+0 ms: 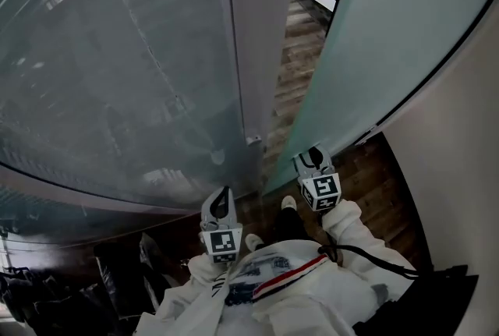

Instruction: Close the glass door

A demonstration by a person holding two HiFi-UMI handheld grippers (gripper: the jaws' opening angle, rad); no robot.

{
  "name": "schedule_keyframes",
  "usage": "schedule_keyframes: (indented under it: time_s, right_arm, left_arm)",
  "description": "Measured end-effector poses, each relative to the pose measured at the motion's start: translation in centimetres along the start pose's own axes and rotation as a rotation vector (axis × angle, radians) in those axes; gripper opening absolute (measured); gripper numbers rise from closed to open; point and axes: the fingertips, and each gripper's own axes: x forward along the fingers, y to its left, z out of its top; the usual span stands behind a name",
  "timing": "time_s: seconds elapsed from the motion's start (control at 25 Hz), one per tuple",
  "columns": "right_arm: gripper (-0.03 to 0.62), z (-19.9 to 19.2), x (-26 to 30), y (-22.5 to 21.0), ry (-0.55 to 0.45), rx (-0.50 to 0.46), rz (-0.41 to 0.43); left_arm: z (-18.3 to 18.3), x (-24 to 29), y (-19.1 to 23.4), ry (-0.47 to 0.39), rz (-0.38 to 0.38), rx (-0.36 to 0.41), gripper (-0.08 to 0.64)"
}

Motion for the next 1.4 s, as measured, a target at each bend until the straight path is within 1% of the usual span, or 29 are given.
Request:
schedule_keyframes:
  time_s: [0.08,0.2,0.4,0.6,0.76,0.84,1.04,1.24,1.4]
  right_arm:
    - [0.133,0.2,0.5,0.1,-0.005,-0.002,-0.002]
    - [0.133,0.6,1.4,0.3,-0.012,-0.007,-0.001]
    - [0.133,1.4,2.7,0.5,-0.013,-0.005,-0.018]
    - [0.133,1.4,4.8,-0.1,-0.038,0.002,-0.043]
    - [0.133,1.7,6.3,0.0,-0.052,-0.01,-0.048]
    - [0.133,1.8,6.5,-0.2,-0.055,-0.01,-0.056]
    - [0.135,2.1,6.5,0.0,-0.066,-0.001,-0.075]
    - [0.135,2.0,6.8,0.1,-0.076,-0.001,-0.08]
    - [0.135,1.6,6.4,-0.4,-0.084,-0.004,-0.088]
  left_arm:
    - [0.2,0.3,0.3,0.003,0.008,0.004,0.002]
    - [0.5,0.8,0.8,0.0,0.028,-0.011,0.002]
    - [1.1,1.6,0.6,0.006,0.035,0.004,0.002]
    - [0.7,3.3,0.4,0.024,0.023,0.012,0.002]
    - [1.1,4.0,0.8,0.019,0.01,0.004,0.002]
    - [1.5,4.2,0.6,0.018,-0.002,0.013,0.002]
    - [2.3,4.5,0.9,0.03,-0.016,0.008,0.002]
    - [2.0,4.1,1.9,0.017,0.003,0.015,0.002]
    - [2.7,2.7,1.6,0.032,0.011,-0.002,0.002]
